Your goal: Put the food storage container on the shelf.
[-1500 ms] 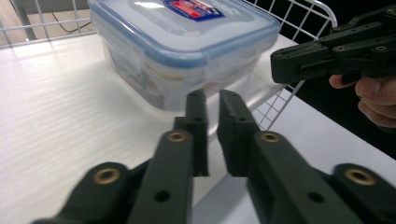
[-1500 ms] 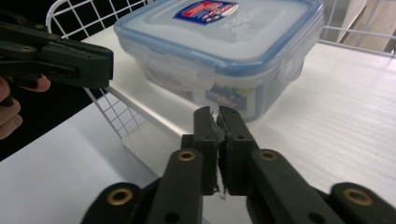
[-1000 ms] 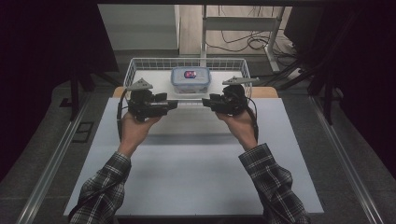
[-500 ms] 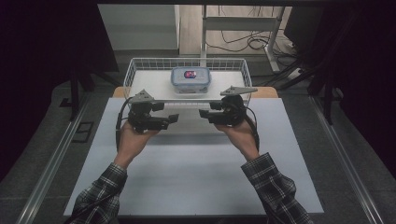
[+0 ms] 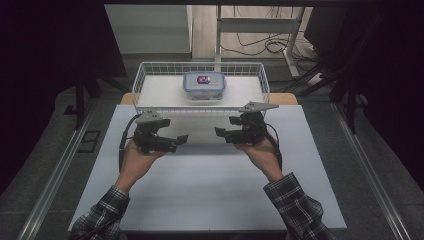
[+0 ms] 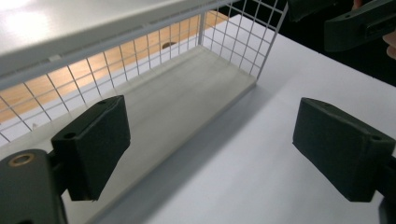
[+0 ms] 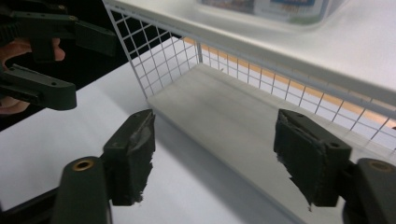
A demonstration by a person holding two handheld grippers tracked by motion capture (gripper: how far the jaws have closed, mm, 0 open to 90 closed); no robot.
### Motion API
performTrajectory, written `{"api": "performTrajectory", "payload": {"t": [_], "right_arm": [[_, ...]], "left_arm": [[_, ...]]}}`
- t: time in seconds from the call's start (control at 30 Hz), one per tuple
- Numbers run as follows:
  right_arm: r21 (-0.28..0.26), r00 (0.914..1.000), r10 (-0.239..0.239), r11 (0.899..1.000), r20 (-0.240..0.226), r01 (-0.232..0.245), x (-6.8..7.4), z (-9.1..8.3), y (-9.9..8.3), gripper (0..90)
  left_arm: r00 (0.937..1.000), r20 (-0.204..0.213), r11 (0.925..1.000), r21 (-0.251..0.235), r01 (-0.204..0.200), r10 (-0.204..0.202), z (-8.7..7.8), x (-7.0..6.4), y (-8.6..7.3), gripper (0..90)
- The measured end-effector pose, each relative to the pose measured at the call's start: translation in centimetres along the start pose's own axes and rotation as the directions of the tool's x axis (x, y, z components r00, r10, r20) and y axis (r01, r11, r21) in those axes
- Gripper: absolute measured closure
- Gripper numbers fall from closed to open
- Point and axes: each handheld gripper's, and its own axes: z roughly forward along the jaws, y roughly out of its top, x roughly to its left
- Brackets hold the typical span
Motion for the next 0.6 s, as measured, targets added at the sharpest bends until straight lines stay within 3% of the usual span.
{"api": "performTrajectory", "payload": {"t": [0.4,0.6], "right_arm": [[0.017,0.999,-0.044,0.999,0.005,0.044,1.2,-0.3,-2.3,14.4],[0.052,0.9986,-0.053,0.997,-0.001,0.053,1.9,0.1,-3.7,8.1]], "left_arm": [[0.999,0.032,0.9995,0.007,0.031,-0.031,-0.3,-0.9,-2.9,5.2],[0.9991,0.026,0.9994,0.012,0.033,-0.034,-0.4,-1.6,-4.5,3.3]]}}
